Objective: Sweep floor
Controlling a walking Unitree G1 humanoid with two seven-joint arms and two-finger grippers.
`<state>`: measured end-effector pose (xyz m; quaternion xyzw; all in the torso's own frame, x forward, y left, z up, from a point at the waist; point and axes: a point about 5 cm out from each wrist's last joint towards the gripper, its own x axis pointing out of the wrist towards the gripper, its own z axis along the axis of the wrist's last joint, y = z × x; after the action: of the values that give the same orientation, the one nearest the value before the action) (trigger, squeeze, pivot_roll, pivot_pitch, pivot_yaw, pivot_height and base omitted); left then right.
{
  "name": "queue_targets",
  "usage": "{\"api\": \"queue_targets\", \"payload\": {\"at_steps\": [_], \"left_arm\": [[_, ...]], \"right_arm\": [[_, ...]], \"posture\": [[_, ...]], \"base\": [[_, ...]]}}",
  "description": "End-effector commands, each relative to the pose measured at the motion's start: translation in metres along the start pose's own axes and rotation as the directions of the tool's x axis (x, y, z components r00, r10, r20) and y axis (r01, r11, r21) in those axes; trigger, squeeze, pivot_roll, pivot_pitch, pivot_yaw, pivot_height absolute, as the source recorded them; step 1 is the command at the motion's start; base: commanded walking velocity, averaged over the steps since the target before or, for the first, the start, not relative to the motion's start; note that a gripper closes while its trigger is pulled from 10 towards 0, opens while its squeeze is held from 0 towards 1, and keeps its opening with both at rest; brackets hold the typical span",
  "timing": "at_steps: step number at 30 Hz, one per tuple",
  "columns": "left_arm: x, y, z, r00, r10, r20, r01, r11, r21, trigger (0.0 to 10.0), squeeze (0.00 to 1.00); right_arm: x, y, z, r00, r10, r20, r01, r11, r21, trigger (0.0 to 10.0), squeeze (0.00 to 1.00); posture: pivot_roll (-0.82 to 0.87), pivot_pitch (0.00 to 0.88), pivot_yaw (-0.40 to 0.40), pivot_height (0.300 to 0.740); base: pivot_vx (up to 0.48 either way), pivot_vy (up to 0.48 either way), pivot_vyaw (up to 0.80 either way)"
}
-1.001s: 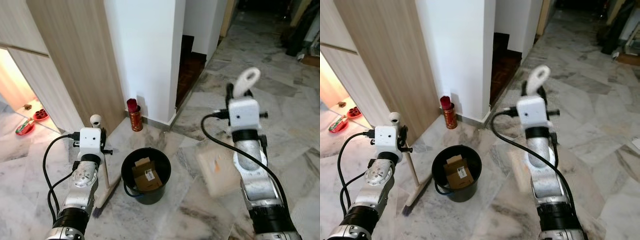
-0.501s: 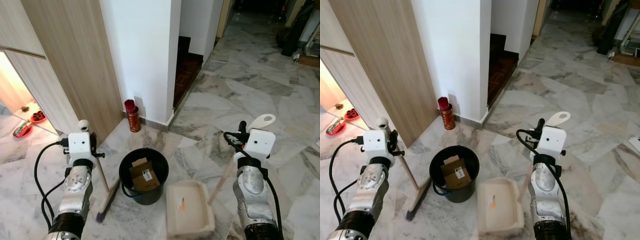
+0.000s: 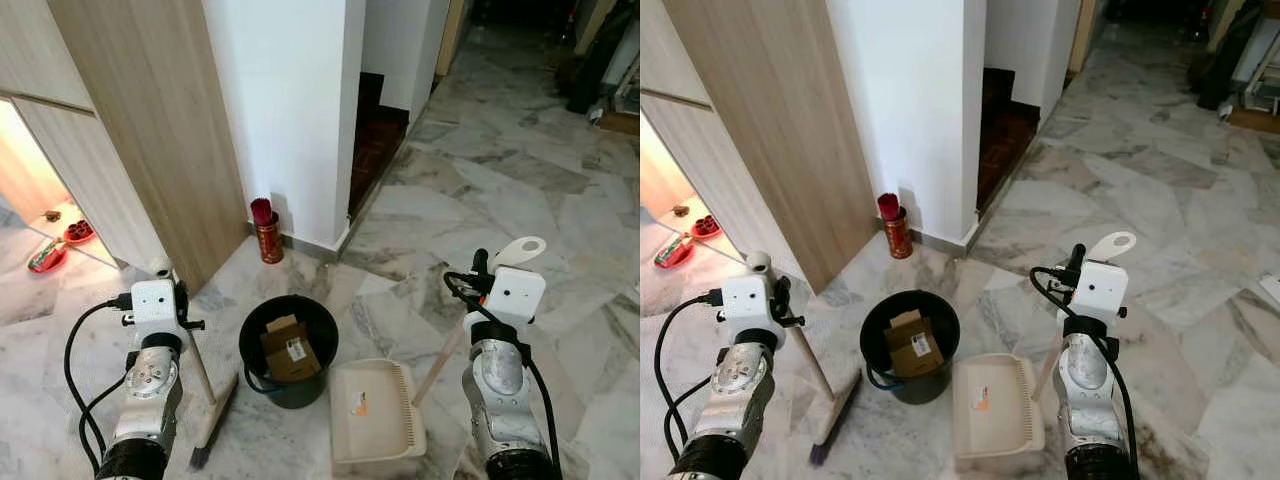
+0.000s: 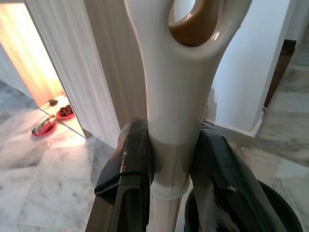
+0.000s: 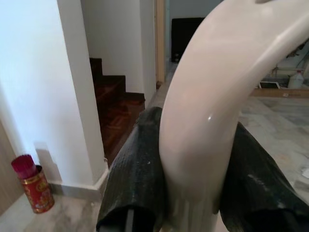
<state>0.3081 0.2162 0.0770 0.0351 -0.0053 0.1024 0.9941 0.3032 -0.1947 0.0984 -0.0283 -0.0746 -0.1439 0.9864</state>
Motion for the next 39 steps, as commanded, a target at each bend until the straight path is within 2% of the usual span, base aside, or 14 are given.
{"api": "queue_targets", "payload": {"at_steps": [1,9,21,23,33,39], "left_arm": [[0.002,0.001,0.006,0.999,0.013,0.03,-0.013,1.0,-0.009,10.0,0.0],[0.003,-0.001,0.007,0.999,0.011,0.032,-0.01,1.0,-0.012,10.0,0.0],[0.006,-0.004,0.008,1.0,-0.004,0.024,0.003,1.0,0.02,10.0,0.0],[0.006,-0.005,0.007,1.0,-0.001,0.017,0.0,0.999,0.038,10.0,0.0],[0.007,-0.01,0.007,1.0,-0.002,0.014,0.002,1.0,0.018,10.0,0.0],[0.006,-0.012,0.006,1.0,-0.006,0.009,0.006,1.0,0.015,10.0,0.0]], "right_arm": [[0.004,0.001,0.006,0.999,0.0,0.035,0.0,1.0,0.015,10.0,0.0],[0.005,-0.001,0.005,1.0,-0.01,0.029,0.01,1.0,0.014,10.0,0.0],[0.006,0.0,0.005,1.0,-0.01,0.028,0.01,1.0,0.024,10.0,0.0],[0.007,0.002,0.004,1.0,-0.002,0.026,0.001,0.999,0.033,10.0,0.0],[0.007,0.01,0.001,0.999,0.036,0.004,-0.036,0.997,0.065,10.0,0.0],[0.007,0.014,0.0,0.999,0.052,-0.006,-0.051,0.996,0.071,10.0,0.0]], "posture": [[0.02,0.0,0.014,0.74],[0.01,0.0,0.015,0.74],[0.01,0.0,0.017,0.74],[0.0,0.0,0.018,0.74],[0.0,0.0,0.009,0.74],[-0.01,0.0,0.011,0.74]], "base": [[-0.356,0.0,0.0],[-0.339,0.0,0.0],[0.0,0.0,0.0],[0.0,-0.366,0.0],[0.0,-0.417,0.0],[0.0,-0.343,-0.8]]}}
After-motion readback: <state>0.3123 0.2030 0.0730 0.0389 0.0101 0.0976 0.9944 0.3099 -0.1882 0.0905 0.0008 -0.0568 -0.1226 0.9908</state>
